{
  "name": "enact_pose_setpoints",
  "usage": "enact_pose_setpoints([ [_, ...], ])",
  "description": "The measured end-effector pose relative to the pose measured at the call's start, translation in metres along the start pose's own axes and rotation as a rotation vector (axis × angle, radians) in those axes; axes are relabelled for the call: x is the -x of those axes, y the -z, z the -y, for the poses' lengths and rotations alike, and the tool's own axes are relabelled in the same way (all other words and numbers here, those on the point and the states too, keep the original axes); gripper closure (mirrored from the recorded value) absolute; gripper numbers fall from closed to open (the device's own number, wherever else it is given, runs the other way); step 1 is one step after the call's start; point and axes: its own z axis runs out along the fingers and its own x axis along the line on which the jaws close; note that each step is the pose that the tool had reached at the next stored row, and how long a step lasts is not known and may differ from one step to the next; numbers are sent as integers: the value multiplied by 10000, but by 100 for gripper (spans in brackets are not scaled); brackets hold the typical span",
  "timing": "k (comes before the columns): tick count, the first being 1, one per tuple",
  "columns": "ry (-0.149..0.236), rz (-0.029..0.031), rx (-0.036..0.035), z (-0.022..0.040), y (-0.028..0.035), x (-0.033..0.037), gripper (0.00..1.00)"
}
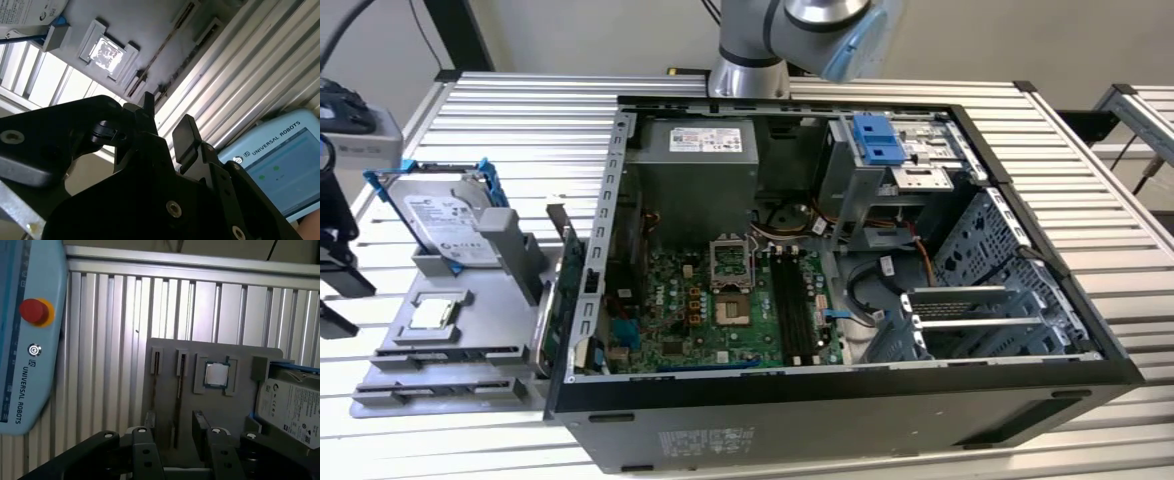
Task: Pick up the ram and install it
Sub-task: 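Pick up the ram and move it above insertion slot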
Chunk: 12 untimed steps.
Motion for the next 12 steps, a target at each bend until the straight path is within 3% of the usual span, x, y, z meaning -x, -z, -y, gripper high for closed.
enact_pose_setpoints([
  [9,-9,-7,1,0,-163,-32,0],
  [12,-13,-11,0,-1,-209,-76,0],
])
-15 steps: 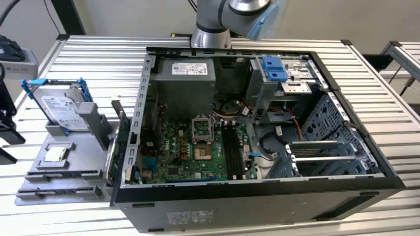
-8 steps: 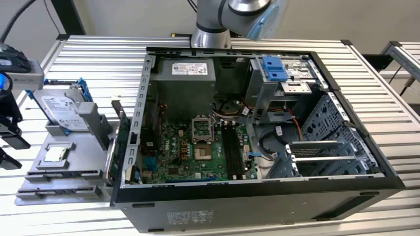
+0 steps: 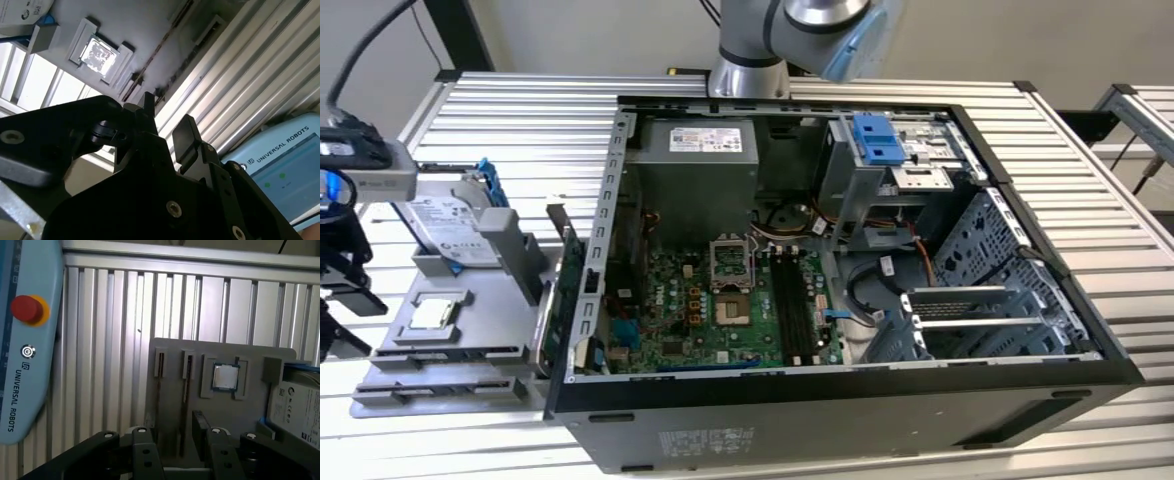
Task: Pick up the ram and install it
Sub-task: 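Pick up the ram and move it above insertion slot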
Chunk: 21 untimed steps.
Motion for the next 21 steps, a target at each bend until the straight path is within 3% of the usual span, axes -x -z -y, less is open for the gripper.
enact_pose_setpoints([
  [5,-30,-30,0,-2,-79,-38,0],
  [9,-170,-68,-2,-2,-145,-44,0],
  [21,-201,-106,-1,0,-364,-50,0],
])
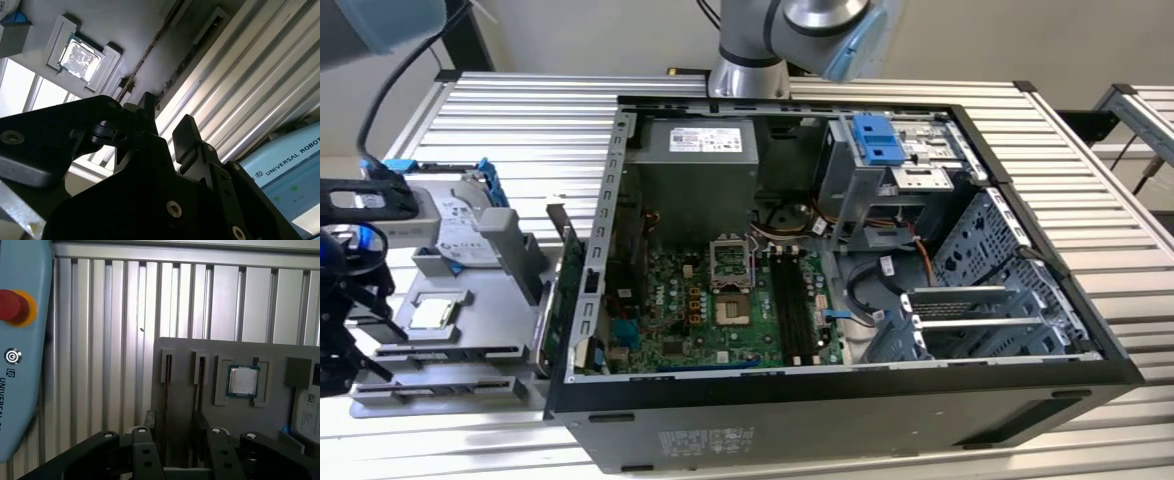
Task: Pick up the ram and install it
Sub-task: 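Pick up the ram and move it above insertion slot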
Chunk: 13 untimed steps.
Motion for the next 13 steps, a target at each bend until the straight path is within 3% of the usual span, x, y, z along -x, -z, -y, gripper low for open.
enact_pose_setpoints([
  [13,-88,-19,-1,3,-236,-5,0],
])
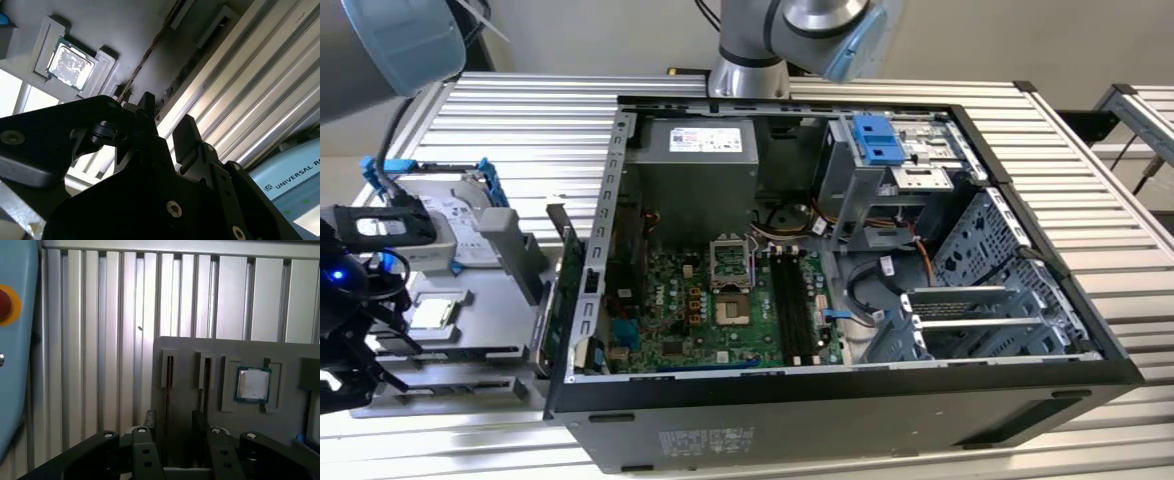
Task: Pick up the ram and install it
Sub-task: 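Pick up the ram and move it above insertion slot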
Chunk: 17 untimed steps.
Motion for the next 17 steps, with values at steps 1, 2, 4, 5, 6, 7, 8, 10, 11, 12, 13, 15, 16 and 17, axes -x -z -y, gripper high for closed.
enact_pose_setpoints([
  [1,-18,-1,0,0,-18,0,0],
  [2,-37,-2,0,0,-36,0,0],
  [4,-80,-5,-1,1,-72,-1,0],
  [5,-101,-7,-2,1,-90,-1,0],
  [6,-122,-8,-3,2,-109,-2,0],
  [7,-146,-11,-3,2,-128,-2,0],
  [8,-169,-14,-4,2,-146,-2,0],
  [10,-216,-22,-3,2,-181,-3,0],
  [11,-242,-24,-4,3,-199,-4,0],
  [12,-267,-26,-5,3,-218,-4,0],
  [13,-291,-29,-6,3,-236,-4,0],
  [15,-336,-34,-6,4,-272,-5,0],
  [16,-353,-35,-6,4,-290,-5,0],
  [17,-368,-35,-6,4,-308,-5,0],
])
